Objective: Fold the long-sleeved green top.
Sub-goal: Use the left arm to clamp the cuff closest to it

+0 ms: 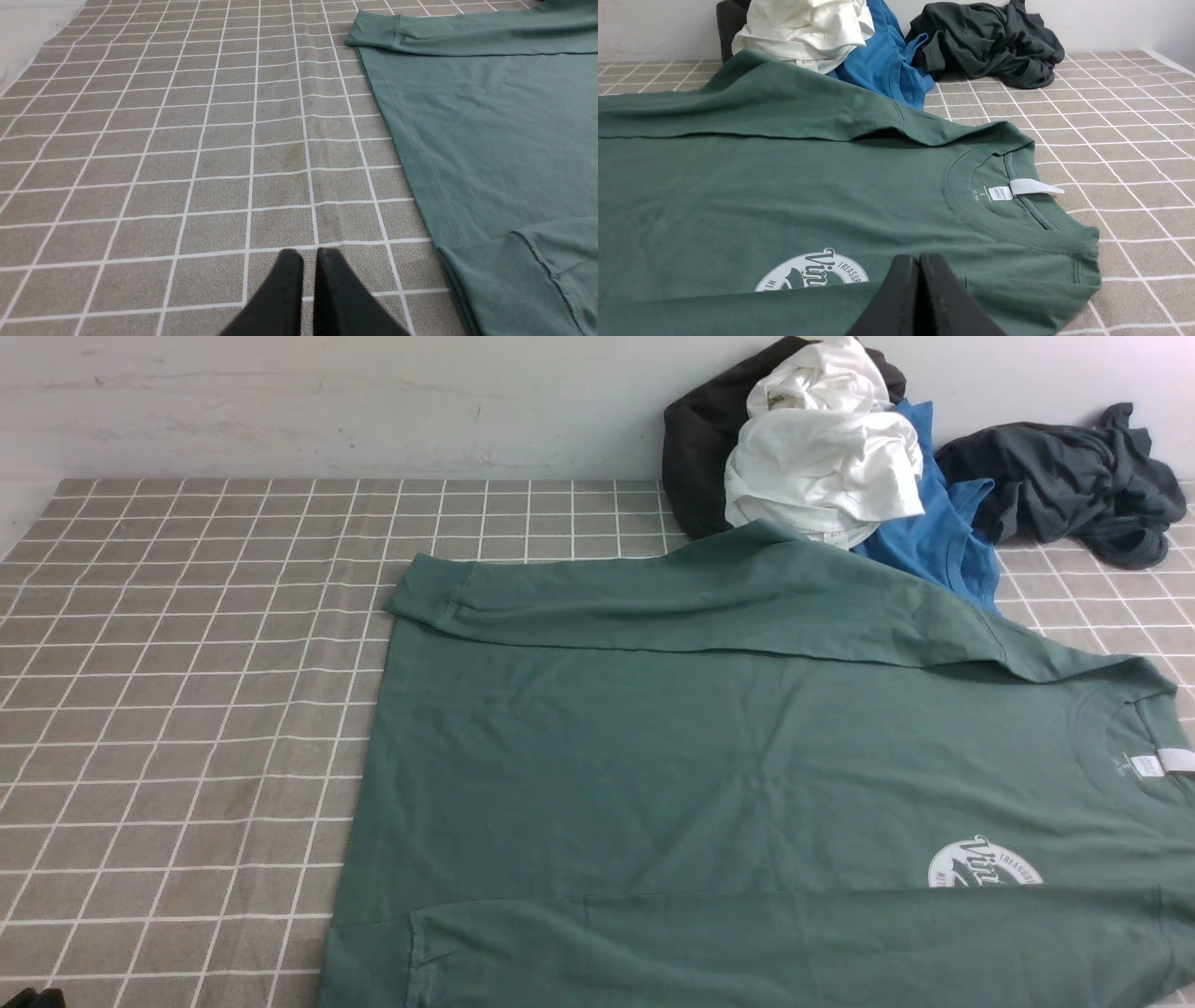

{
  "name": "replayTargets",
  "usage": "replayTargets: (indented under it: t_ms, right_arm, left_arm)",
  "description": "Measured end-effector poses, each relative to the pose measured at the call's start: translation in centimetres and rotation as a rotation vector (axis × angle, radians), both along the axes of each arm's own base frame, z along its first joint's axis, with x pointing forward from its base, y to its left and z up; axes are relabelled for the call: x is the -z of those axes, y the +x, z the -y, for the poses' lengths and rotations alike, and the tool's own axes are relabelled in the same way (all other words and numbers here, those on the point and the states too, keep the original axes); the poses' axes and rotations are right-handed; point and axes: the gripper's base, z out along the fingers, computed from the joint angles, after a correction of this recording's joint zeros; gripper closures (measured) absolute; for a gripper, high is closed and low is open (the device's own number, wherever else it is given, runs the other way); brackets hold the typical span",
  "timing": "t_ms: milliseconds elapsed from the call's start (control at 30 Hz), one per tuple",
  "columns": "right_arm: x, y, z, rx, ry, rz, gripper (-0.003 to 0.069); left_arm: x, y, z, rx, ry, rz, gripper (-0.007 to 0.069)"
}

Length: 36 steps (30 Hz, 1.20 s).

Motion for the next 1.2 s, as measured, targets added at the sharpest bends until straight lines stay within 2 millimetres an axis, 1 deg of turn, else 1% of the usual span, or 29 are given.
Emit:
replayTargets:
  t_ms: [933,1200]
  right_arm:
    - [0.00,0.00,0.00,0.000,0.000,0.000,0.0666]
    - [0.00,0.00,0.00,0.000,0.000,0.000,0.0666]
  left_arm:
    - [0.00,0.00,0.00,0.000,0.000,0.000,0.0601]
    - [-0.13,0.04,-0.09,0.006,0.055,0.017,0.0601]
